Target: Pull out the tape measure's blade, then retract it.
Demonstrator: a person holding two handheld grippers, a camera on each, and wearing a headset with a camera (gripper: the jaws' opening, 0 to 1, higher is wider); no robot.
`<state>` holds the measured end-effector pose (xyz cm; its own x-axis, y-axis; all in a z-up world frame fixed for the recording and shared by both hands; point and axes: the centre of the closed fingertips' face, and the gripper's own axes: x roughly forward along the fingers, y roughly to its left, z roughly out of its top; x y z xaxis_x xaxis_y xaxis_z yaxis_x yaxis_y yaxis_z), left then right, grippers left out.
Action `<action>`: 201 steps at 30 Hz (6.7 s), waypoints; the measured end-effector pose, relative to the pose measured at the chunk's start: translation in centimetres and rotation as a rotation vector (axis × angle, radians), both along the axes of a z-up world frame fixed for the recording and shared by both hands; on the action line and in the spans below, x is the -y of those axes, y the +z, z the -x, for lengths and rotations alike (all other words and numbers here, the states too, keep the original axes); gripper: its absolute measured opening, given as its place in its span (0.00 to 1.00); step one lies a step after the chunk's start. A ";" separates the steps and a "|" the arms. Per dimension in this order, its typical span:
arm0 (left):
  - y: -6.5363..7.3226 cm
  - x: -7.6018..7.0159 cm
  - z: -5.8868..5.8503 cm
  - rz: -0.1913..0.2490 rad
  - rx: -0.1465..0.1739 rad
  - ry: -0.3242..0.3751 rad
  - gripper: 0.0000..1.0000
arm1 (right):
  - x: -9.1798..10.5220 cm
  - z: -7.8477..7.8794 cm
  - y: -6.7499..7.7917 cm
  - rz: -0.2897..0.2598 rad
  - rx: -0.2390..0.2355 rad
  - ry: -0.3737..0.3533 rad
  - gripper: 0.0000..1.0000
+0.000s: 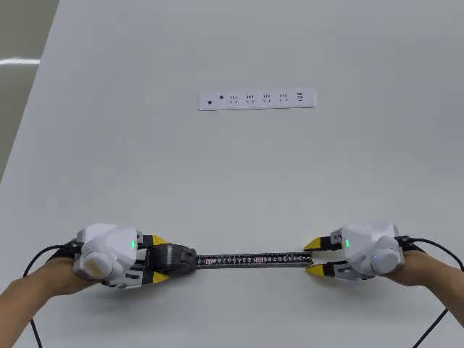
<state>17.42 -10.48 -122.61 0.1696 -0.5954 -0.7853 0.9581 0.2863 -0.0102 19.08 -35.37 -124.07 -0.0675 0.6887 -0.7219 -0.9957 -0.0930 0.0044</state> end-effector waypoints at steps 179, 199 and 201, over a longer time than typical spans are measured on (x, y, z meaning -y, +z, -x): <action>7.5 -1.7 5.4 0.311 0.179 1.248 0.99 | -0.8 6.4 10.0 -0.234 -0.028 -0.690 0.87; 5.6 -1.8 2.8 0.339 0.223 1.333 0.93 | -1.0 5.2 6.3 -0.121 -0.033 -0.385 0.82; 5.5 -1.7 2.5 0.346 0.227 1.339 0.91 | -0.9 5.0 5.9 -0.106 -0.029 -0.363 0.80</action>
